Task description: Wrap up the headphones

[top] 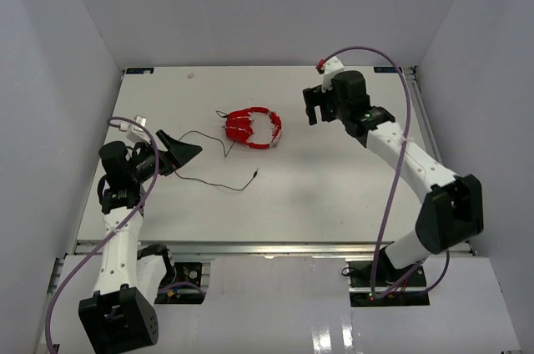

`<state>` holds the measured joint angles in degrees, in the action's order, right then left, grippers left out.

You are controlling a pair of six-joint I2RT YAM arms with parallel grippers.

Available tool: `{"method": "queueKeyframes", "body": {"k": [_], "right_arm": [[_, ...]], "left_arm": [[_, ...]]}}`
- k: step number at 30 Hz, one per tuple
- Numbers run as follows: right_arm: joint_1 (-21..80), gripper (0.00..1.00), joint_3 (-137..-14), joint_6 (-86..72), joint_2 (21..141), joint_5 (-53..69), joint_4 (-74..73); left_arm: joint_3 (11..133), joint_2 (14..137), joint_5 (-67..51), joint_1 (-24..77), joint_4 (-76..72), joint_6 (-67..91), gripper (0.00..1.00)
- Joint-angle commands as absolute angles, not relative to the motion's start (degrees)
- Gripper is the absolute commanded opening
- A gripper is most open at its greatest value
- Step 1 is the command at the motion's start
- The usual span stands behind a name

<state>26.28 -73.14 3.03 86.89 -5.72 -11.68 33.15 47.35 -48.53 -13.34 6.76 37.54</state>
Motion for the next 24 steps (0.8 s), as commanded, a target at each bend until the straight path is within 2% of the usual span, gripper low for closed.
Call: {"method": "queueKeyframes", "body": {"k": [1, 3, 5, 10, 12, 16, 21, 23, 24], "right_arm": [[26.6, 0.9, -62.4, 17.3, 79.6, 4.1, -7.3], [26.6, 0.9, -63.9, 26.8, 80.6, 16.6, -13.7], [26.6, 0.9, -66.0, 28.7, 83.8, 24.6, -16.6], [23.9, 0.93, -75.7, 23.7, 98.1, 31.7, -16.8], [23.3, 0.93, -81.5, 20.8, 104.5, 29.7, -16.8], [23.4, 0.95, -93.9, 11.9, 114.6, 18.2, -18.8], [25.2, 0.98, -104.8, 2.6, 123.4, 7.9, -22.6], [26.1, 0.99, -107.8, -1.0, 125.4, 7.9, -24.4], [26.3, 0.96, -108.2, -2.5, 126.4, 9.3, -24.5]], "left_arm": [[32.2, 45.6, -51.6, -13.4, 5.2, 36.5, 0.98], [32.8, 45.1, -51.4, -13.4, 6.7, 35.0, 0.98], [33.2, 44.8, -51.6, -13.4, 8.4, 33.9, 0.98], [34.0, 44.7, -53.4, -13.4, 9.9, 32.7, 0.98], [34.0, 44.8, -53.3, -13.4, 10.5, 32.1, 0.98], [34.3, 45.7, -52.9, -13.4, 10.6, 31.7, 0.98], [34.7, 45.7, -51.7, -13.4, 11.5, 30.8, 0.98], [34.4, 45.6, -51.5, -13.4, 11.6, 30.7, 0.98], [34.2, 45.6, -51.5, -13.4, 11.6, 30.7, 0.98]]}}
